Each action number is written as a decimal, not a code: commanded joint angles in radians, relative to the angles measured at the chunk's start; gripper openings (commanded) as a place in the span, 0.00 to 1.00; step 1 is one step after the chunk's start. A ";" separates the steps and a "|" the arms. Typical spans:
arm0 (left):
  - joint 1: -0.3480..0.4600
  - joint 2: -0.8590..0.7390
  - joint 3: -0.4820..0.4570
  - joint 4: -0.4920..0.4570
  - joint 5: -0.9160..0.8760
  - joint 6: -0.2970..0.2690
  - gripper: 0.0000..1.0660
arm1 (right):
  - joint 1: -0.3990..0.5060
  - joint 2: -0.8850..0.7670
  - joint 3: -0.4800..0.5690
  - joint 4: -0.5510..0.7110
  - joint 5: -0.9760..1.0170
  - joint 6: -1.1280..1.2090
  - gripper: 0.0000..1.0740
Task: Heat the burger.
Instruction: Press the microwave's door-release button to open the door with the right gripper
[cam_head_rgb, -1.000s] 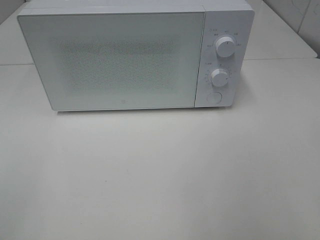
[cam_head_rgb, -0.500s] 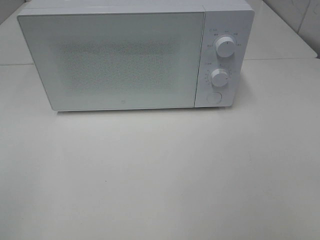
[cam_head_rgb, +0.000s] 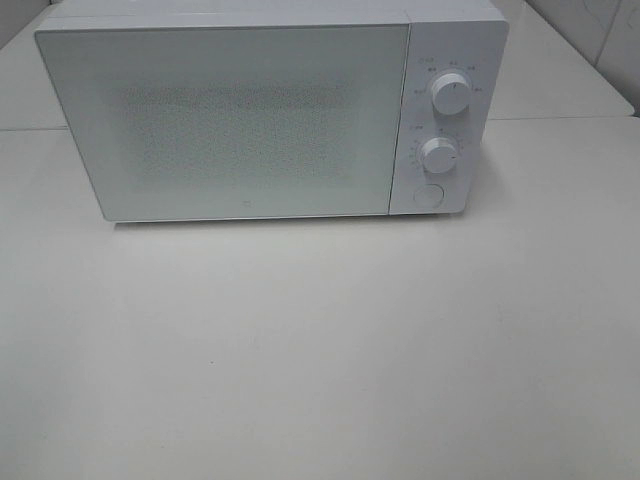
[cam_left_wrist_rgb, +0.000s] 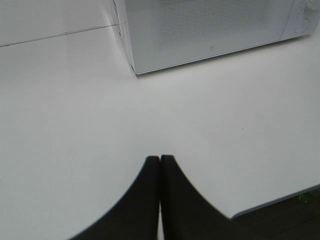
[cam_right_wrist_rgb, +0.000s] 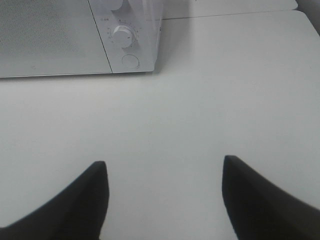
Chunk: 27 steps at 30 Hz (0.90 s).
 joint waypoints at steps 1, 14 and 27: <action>0.004 -0.022 0.002 -0.003 -0.014 -0.005 0.00 | -0.003 -0.025 0.001 0.002 -0.011 -0.016 0.58; 0.004 -0.022 0.002 -0.003 -0.014 -0.005 0.00 | -0.003 -0.025 0.001 0.002 -0.011 -0.016 0.57; 0.004 -0.022 0.002 -0.003 -0.014 -0.005 0.00 | -0.003 -0.025 0.001 0.002 -0.012 -0.016 0.57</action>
